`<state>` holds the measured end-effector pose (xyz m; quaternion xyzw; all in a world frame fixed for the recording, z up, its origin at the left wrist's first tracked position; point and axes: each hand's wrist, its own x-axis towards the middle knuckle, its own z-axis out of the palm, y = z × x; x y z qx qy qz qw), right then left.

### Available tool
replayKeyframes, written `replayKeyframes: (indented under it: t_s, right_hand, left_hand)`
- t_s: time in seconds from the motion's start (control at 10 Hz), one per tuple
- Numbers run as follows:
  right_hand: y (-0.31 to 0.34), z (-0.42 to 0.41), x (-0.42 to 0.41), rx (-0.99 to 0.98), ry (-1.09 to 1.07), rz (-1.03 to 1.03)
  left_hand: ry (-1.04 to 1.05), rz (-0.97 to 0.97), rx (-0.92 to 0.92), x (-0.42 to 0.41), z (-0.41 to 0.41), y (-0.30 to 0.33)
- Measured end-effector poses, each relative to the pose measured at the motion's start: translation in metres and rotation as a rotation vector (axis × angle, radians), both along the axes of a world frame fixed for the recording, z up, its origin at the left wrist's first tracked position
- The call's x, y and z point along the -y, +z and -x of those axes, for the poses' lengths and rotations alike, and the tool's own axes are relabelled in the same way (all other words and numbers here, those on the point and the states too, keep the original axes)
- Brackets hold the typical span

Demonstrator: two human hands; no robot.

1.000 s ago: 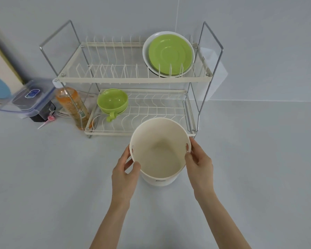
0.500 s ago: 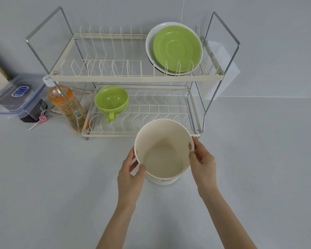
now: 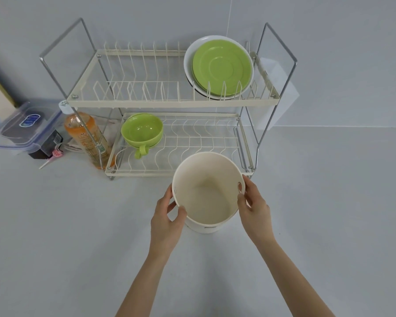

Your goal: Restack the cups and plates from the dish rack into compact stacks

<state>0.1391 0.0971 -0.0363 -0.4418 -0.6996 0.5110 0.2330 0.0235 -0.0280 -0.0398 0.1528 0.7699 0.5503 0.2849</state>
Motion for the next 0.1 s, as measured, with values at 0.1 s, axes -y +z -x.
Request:
replayKeyframes:
  t_s: [0.1]
  right_hand:
    - [0.0064, -0.0049, -0.006, 0.119, 0.111, -0.082]
  left_hand:
    - [-0.042, 0.027, -0.074, 0.0027, 0.002, 0.0019]
